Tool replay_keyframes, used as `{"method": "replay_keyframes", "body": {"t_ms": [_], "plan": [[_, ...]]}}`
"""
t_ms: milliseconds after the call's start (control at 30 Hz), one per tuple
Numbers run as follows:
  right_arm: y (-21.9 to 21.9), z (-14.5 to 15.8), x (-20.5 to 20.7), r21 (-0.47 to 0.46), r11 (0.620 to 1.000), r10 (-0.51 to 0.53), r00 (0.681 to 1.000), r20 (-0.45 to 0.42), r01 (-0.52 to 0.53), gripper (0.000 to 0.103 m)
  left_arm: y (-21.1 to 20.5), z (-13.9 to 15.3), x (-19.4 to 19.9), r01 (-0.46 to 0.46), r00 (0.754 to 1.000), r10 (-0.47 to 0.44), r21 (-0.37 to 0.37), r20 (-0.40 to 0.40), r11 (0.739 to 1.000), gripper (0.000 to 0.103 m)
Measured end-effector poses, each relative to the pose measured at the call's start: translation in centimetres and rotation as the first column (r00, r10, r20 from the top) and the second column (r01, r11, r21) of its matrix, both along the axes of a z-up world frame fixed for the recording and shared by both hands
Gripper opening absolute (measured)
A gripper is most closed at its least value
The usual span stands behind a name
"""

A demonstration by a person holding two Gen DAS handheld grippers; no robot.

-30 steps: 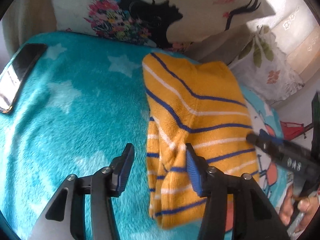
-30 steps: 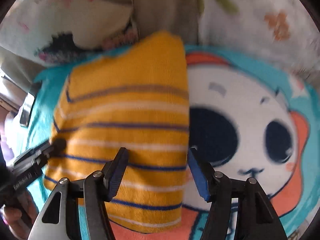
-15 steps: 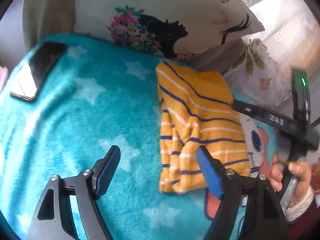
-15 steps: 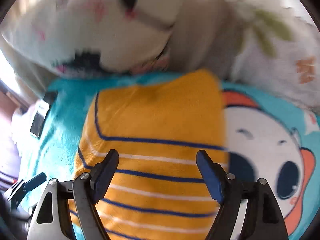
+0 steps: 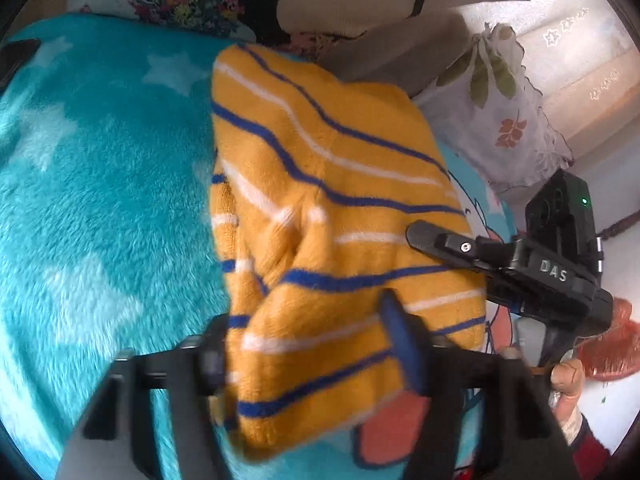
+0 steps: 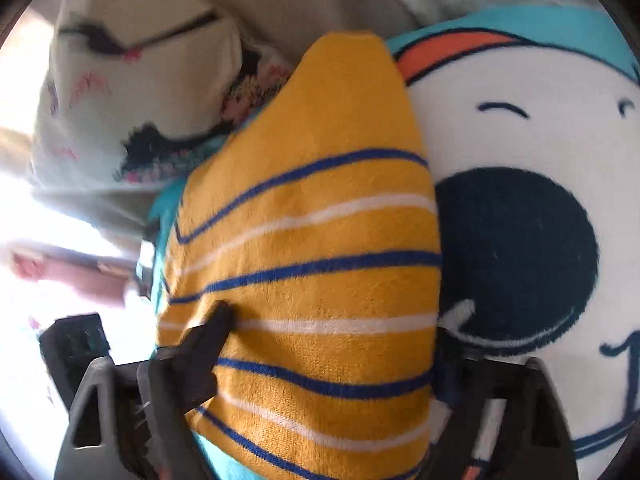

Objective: Fold small clothes

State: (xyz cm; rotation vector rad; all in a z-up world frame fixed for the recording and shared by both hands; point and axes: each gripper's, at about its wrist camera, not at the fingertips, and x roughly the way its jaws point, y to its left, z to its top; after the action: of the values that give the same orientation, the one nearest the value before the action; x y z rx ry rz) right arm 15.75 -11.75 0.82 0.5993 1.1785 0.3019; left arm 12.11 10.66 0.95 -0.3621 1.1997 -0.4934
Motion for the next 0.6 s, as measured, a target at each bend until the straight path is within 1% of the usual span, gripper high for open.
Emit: {"method": "replay_keyframes", "body": {"t_ms": [33,67,100,133,233,267,333,400,433,467,500,567,600], "plan": [[-0.2,0.4,-0.1,0.014,1.0,0.007,1.0,0.003,-0.007,0.048,-0.4,0.6,-0.5,-0.012,1.0,0.012,0.012,0.013,1.0,0.051],[-0.7,1.0,-0.2,0.049,0.999,0.01,1.0,0.008,-0.011,0.04,-0.9,1.0,-1.0,-0.017,1.0,0.017,0.015,0.021,1.0,0.049],[-1.4,1.9,-0.6,0.071,0.997,0.012,1.0,0.021,-0.014,0.039,-1.5,1.5,-1.5,-0.017,1.0,0.017,0.005,0.023,1.0,0.049],[-2.0,2.8,-1.0,0.069,0.997,0.019,0.999,0.038,-0.021,0.038,-2.3,1.8,-2.2,-0.016,1.0,0.016,-0.002,0.023,1.0,0.049],[-3.5,5.4,-3.0,0.024,0.999,0.047,0.995,0.087,-0.049,0.038,-5.2,2.4,-4.2,0.002,0.999,-0.003,0.028,0.043,1.0,0.049],[-4.2,6.0,-3.9,0.011,0.998,0.055,0.994,0.096,-0.056,0.038,-6.2,2.2,-4.8,0.004,0.999,-0.006,0.042,0.041,0.999,0.053],[-5.4,5.9,-4.9,-0.013,0.998,0.061,0.994,0.09,-0.06,0.039,-7.3,1.7,-5.3,-0.011,1.0,0.008,0.083,0.028,0.996,0.059],[-7.1,4.1,-6.1,-0.047,0.997,0.057,0.997,0.052,-0.055,0.048,-8.2,1.1,-5.8,-0.04,0.999,0.036,0.147,0.029,0.988,0.065],[-7.8,2.8,-6.5,-0.061,0.997,0.058,0.998,0.024,-0.056,0.051,-8.3,1.1,-6.0,-0.055,0.998,0.05,0.156,0.033,0.986,0.068],[-8.2,2.2,-7.0,-0.085,0.995,0.055,0.998,0.006,-0.054,0.057,-8.1,1.4,-6.3,-0.08,0.997,0.075,0.152,0.036,0.985,0.068],[-8.7,2.1,-7.8,-0.106,0.993,0.046,0.999,0.012,-0.045,0.058,-7.8,1.6,-6.5,-0.102,0.995,0.098,0.154,0.035,0.983,0.068],[-10.2,2.9,-8.9,-0.113,0.993,0.042,0.998,0.043,-0.037,0.058,-6.6,2.1,-6.8,-0.157,0.987,0.154,0.153,0.036,0.976,0.068],[-10.5,3.8,-9.5,-0.144,0.989,0.042,0.997,0.068,-0.032,0.058,-6.2,2.3,-6.9,-0.186,0.983,0.182,0.147,0.036,0.972,0.068]]}}
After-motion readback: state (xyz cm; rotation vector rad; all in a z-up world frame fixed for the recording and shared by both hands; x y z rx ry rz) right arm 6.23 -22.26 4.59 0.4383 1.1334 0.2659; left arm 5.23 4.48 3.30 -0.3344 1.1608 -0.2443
